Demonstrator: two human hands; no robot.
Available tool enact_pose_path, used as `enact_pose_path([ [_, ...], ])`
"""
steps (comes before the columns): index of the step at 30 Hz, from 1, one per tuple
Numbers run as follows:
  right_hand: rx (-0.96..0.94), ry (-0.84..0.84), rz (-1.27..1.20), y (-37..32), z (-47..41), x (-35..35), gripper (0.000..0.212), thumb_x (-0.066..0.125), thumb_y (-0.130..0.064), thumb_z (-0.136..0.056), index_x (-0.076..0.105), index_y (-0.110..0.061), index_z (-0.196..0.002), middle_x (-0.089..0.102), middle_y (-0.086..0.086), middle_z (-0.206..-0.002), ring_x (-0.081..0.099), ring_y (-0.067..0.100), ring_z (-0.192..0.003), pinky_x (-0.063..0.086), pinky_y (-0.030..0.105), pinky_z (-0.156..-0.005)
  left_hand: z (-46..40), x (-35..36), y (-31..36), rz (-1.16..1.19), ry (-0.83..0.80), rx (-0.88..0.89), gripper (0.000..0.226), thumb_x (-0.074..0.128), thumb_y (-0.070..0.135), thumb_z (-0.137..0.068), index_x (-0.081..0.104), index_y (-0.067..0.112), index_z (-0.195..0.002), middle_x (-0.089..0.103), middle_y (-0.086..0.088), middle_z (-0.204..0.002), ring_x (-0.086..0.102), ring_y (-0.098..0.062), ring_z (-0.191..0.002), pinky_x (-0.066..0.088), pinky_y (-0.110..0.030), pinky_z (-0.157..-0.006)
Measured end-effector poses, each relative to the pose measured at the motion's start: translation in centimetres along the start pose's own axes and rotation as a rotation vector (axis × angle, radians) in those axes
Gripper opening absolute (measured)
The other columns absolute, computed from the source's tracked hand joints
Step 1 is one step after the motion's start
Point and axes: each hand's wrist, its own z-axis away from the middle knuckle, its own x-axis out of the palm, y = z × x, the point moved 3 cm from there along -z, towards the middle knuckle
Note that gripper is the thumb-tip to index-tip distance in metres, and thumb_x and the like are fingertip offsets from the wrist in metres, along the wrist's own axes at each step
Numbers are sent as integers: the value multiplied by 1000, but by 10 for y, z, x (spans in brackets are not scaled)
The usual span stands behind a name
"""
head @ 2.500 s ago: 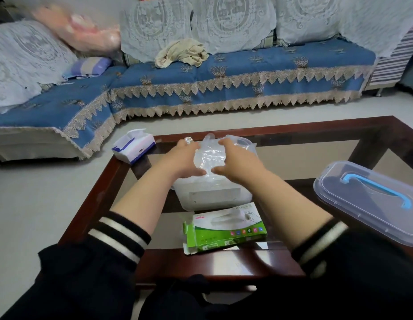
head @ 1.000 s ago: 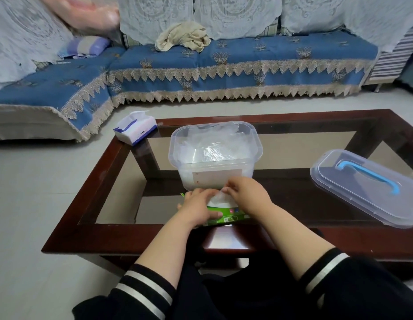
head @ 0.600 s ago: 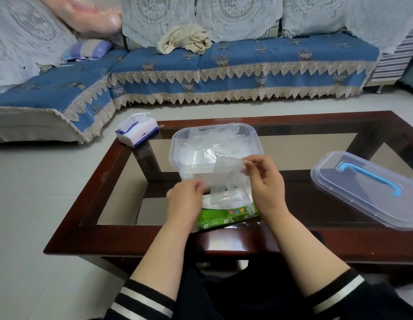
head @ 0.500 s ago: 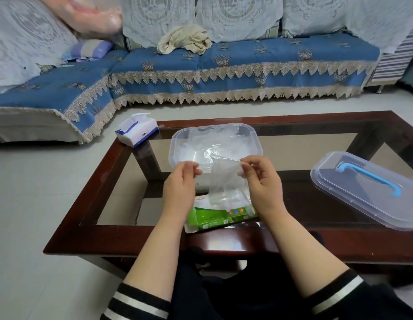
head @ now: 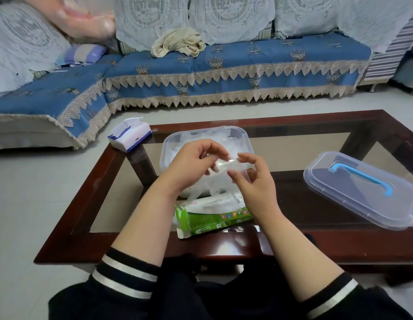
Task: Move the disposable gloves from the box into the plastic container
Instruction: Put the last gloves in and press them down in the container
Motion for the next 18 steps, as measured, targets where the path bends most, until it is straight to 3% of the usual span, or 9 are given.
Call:
enact_pose_path([
  [3, 101, -25, -79, 7, -4, -1, 51, 72, -13, -83, 48, -47, -113, 54, -15, -118, 57, 16, -78, 52, 33, -82, -16, -7, 15, 32, -11, 70, 40, 44, -8, -94, 69, 22, -100, 72, 11, -99, 55, -6, -62, 44, -17, -57],
  [9, 91, 286, -113, 8, -11, -19, 56, 60, 3, -85, 46, -43, -113, 47, 2, -126, 43, 16, -64, 43, 17, -70, -46, -41, 15, 148, 216, 50, 52, 42, -11, -92, 57, 21, -131, 64, -4, -114, 47, -1, -55, 42, -14, -52],
  [11, 95, 303, -92, 10, -12, -21, 53, 60, 1, -85, 45, -41, -113, 46, 2, -125, 43, 14, -63, 43, 15, -70, -54, -45, 1, 156, 252, 1, 59, 43, -12, -90, 49, 20, -139, 54, -5, -133, 48, 1, -57, 44, -14, -54],
  [13, 99, 277, -75, 10, -11, -19, 49, 61, 0, -86, 46, -37, -114, 47, 0, -123, 42, 10, -61, 43, 15, -70, -59, -44, -18, 63, 257, -87, 66, 46, -12, -88, 42, 22, -144, 38, -3, -150, 53, -2, -67, 48, -18, -61],
  [18, 76, 98, -7, 8, -5, -4, 39, 61, -4, -87, 53, -39, -104, 59, -5, -102, 47, 8, -66, 44, 16, -68, -63, -36, -61, -273, 238, -281, 74, 52, -13, -84, 36, 22, -147, 37, -2, -150, 59, -26, -109, 54, -29, -72],
])
